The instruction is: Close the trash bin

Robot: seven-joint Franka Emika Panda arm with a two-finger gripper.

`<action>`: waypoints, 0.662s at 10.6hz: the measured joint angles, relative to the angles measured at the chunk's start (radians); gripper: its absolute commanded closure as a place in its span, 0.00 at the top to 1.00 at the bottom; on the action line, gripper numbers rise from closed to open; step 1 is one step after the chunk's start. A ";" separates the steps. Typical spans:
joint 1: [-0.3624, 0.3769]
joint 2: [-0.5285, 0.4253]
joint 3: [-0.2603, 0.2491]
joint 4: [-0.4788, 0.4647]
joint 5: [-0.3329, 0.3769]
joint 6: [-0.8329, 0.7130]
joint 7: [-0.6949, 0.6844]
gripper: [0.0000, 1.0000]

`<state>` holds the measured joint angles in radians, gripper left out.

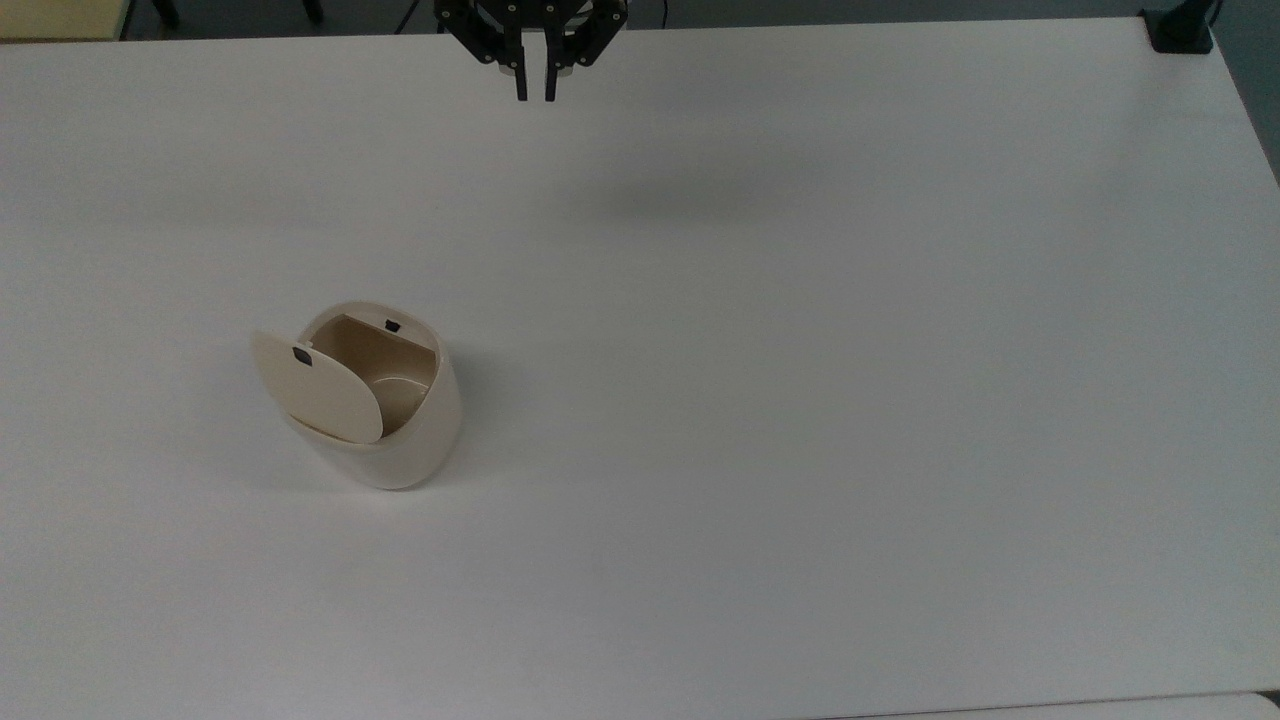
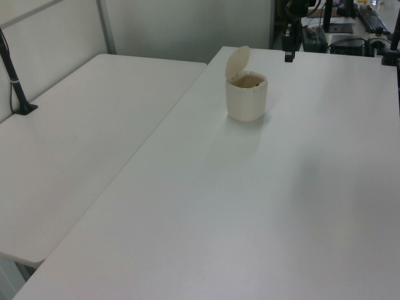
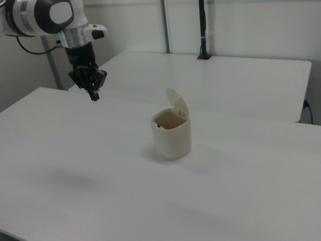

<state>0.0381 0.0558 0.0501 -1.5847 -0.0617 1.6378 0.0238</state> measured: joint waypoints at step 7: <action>-0.010 0.003 -0.003 0.008 0.000 0.003 0.000 0.00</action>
<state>0.0280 0.0588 0.0476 -1.5771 -0.0616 1.6403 0.0234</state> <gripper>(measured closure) 0.991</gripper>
